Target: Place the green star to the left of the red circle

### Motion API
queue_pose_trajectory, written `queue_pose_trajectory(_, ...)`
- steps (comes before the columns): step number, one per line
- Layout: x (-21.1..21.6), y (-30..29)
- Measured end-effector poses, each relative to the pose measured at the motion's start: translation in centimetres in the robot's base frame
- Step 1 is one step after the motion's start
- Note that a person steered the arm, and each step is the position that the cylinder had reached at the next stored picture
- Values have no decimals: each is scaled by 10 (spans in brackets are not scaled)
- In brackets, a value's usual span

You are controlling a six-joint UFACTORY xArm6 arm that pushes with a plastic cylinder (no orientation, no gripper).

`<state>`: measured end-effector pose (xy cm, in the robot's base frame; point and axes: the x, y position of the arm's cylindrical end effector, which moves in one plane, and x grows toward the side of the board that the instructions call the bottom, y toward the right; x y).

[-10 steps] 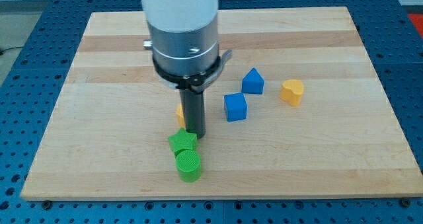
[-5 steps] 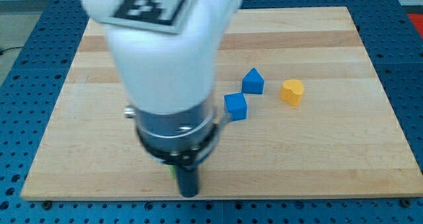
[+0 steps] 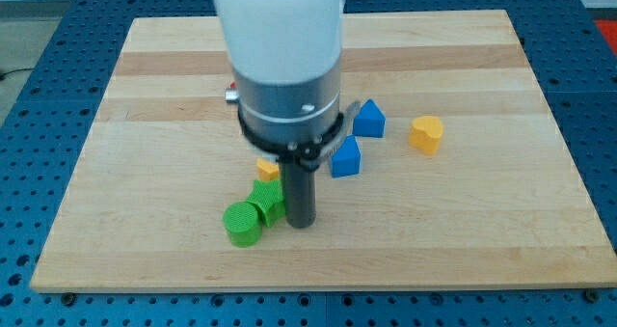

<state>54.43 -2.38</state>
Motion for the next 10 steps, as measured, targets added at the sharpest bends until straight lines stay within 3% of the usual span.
queue_pose_trajectory(1, -6, -64)
queue_pose_trajectory(3, -30, -123)
queue_pose_trajectory(4, -65, -179)
queue_pose_trajectory(5, -105, -194)
queue_pose_trajectory(8, -193, -180)
queue_pose_trajectory(10, -198, -133)
